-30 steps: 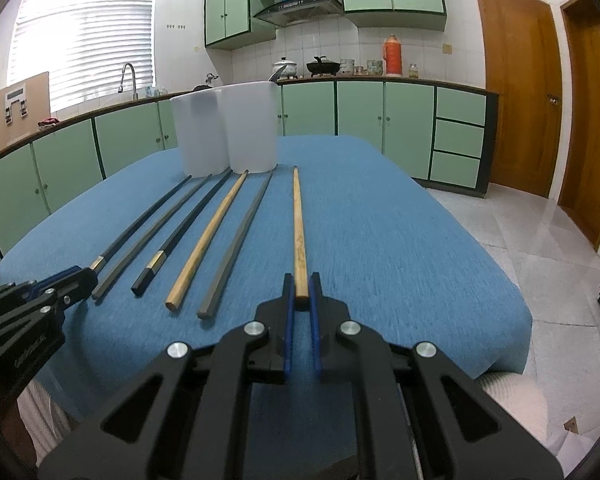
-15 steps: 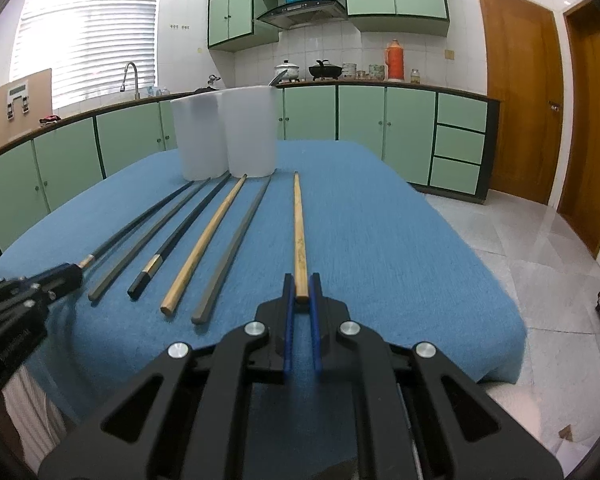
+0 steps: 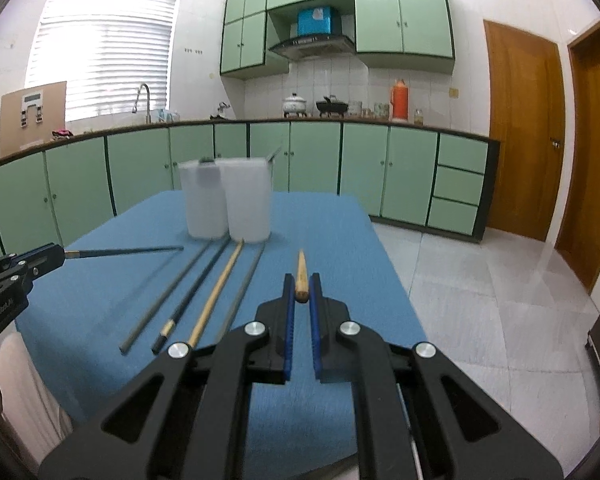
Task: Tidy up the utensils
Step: 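Close the left tool on a black gold-banded chopstick while the right tool holds the wooden one, then carry both chopsticks over the white holder and open both tools to drop them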
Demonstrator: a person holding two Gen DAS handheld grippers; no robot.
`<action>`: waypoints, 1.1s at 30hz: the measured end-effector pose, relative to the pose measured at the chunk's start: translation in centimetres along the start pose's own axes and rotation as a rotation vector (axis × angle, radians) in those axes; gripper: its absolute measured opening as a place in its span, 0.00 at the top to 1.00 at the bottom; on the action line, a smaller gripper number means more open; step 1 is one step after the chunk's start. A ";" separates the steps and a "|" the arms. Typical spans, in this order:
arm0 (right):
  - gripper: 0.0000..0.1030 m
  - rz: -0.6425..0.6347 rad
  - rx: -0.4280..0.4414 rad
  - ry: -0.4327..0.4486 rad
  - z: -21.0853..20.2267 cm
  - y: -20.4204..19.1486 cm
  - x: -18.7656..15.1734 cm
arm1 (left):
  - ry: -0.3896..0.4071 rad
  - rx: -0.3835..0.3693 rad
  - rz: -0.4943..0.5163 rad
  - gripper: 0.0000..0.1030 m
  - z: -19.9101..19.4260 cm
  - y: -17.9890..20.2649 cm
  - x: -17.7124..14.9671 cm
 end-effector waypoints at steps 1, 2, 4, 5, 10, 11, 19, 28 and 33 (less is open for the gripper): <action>0.94 -0.002 0.003 0.010 -0.2 0.1 0.7 | 0.017 -0.003 0.001 0.94 -0.3 -0.1 0.8; 0.94 -0.002 0.006 0.017 -0.3 0.2 1.1 | 0.032 -0.004 0.003 0.94 -0.5 -0.2 1.6; 0.94 0.002 0.017 0.031 -0.5 0.4 2.3 | 0.058 -0.013 -0.001 0.94 -0.9 -0.3 3.0; 0.94 0.006 0.024 0.035 -0.6 0.5 2.9 | 0.067 -0.018 -0.004 0.94 -1.1 -0.4 3.6; 0.94 0.025 0.051 0.030 -0.6 1.0 5.3 | 0.119 -0.066 -0.019 0.94 -1.6 -1.0 7.2; 0.94 0.027 0.055 0.025 -0.5 1.2 5.9 | 0.125 -0.073 -0.022 0.94 -1.6 -1.3 7.7; 0.94 0.054 0.148 -0.049 1.0 1.1 9.5 | 0.118 -0.144 -0.039 0.94 0.1 -1.9 11.5; 0.94 0.025 0.275 -0.140 3.2 -0.2 13.3 | 0.083 -0.191 -0.031 0.94 2.1 -2.2 14.4; 0.94 0.020 0.309 -0.191 4.3 -0.9 15.1 | 0.081 -0.195 -0.020 0.94 2.8 -2.4 15.9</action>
Point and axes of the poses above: each gripper's, at about its wrist camera, not at the fingertips, and z roughly the way its jaws point, y to its right, x to its top, the point moved 10 cm from there along z, roughly the way its jaws point, and after that the axes turned 5 degrees about y, right-handed, at the moved point
